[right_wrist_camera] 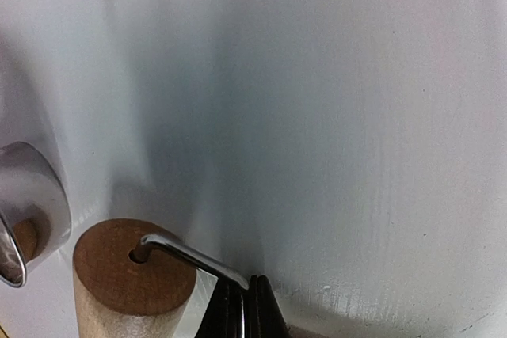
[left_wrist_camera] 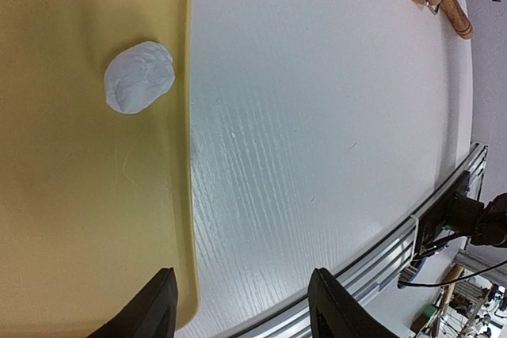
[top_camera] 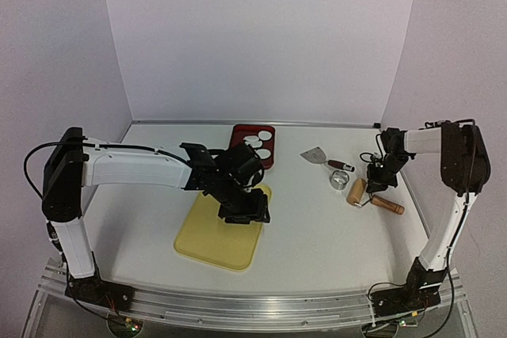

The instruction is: Roll out the dumpling wrappers from the dough

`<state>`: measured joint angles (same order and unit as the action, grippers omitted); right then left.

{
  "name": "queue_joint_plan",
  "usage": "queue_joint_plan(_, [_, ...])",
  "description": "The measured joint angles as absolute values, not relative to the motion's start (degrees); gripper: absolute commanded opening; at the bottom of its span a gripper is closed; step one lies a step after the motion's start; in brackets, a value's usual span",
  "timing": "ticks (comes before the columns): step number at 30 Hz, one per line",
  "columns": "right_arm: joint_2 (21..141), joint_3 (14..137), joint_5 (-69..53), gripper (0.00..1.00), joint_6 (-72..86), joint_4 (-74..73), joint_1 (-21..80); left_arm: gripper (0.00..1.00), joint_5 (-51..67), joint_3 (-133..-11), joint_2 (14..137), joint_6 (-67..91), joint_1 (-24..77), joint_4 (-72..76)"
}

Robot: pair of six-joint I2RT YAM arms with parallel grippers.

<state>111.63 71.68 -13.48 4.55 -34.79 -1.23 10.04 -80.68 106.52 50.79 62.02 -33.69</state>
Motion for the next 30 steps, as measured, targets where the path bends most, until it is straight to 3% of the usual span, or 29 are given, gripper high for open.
queue_joint_plan(6, [108.4, 68.5, -15.3, 0.0, 4.5, -34.1, -1.2, 0.57, 8.8, -80.7, 105.9, 49.4, 62.0, -34.5])
queue_joint_plan(13, [89.8, 60.9, -20.0, 0.0, 5.8, -36.2, -1.2, 0.57, 8.9, -85.5, 105.6, 45.8, 62.0, -34.3])
queue_joint_plan(17, [80.5, 60.7, -25.2, 0.0, 8.3, -36.6, -1.1, 0.69, 10.0, -92.9, 106.5, 43.2, 61.8, -33.5])
queue_joint_plan(21, [77.2, 62.9, -26.5, 0.0, 12.3, -37.8, 3.1, 0.92, 13.0, -103.7, 110.2, 40.9, 61.6, -29.7])
queue_joint_plan(23, [77.4, 65.6, -26.5, 0.0, 14.4, -38.1, 6.8, 0.99, 15.3, -107.2, 111.8, 40.4, 61.3, -26.7])
queue_joint_plan(30, [82.3, 76.7, -26.4, 0.0, 18.5, -37.4, 18.1, 1.0, 22.4, -116.6, 120.2, 40.8, 59.6, -23.4])
